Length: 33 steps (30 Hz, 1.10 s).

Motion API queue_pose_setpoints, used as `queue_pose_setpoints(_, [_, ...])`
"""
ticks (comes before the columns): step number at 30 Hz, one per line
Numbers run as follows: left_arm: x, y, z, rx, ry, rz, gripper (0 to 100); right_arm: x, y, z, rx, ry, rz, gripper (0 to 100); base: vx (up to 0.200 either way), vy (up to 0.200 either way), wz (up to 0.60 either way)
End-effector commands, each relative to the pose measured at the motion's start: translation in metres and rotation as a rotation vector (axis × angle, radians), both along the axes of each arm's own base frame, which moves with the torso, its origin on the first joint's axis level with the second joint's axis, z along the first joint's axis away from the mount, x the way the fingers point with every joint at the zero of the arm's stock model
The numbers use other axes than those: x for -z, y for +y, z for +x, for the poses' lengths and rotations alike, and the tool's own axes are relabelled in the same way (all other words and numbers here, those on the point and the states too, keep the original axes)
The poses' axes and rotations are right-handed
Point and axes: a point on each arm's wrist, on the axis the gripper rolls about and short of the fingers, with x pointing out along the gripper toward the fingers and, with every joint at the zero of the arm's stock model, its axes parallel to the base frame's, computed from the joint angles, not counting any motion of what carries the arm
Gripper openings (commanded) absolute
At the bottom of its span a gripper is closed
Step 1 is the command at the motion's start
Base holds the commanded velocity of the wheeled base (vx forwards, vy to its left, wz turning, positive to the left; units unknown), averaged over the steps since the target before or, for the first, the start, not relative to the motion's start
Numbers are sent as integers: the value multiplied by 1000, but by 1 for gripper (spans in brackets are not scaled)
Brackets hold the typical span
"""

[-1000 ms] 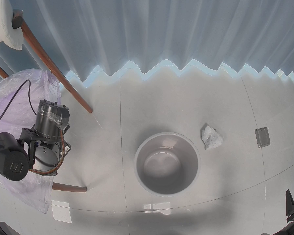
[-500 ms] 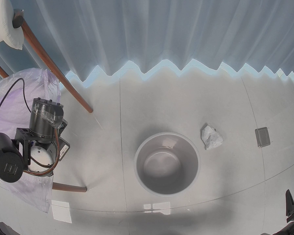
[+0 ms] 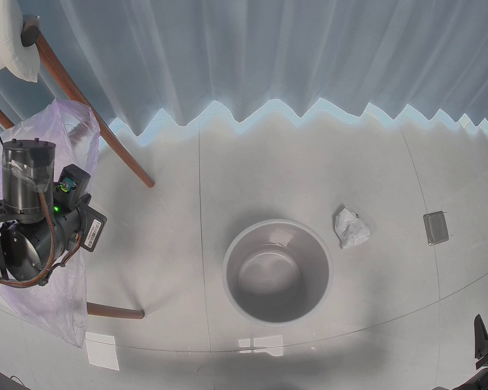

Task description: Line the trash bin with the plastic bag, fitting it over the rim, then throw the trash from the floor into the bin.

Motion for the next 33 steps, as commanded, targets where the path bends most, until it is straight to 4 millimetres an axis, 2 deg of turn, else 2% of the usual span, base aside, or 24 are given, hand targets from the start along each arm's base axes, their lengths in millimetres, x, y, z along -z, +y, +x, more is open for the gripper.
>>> queue_pose_setpoints(1, [-16,8,-15,25,-64,-76,0,5,0,0,0,1,0,100,0,0,0])
queue_pose_setpoints(8, [-28,16,-30,68,-118,-209,0,5,0,0,0,1,0,100,0,0,0])
queue_pose_setpoints(16, [-36,37,-70,67,-204,-395,0,5,0,0,0,1,0,100,0,0,0])
queue_pose_setpoints(20, [-32,42,-83,170,-182,-509,0,5,0,0,0,1,-2,100,0,0,0])
queue_pose_setpoints(25, [-26,49,-93,269,-154,-599,0,5,0,0,-2,1,-7,100,0,0,0])
queue_pose_setpoints(33, [-30,47,-91,307,-169,-744,0,5,0,0,-2,1,-10,100,0,0,0])
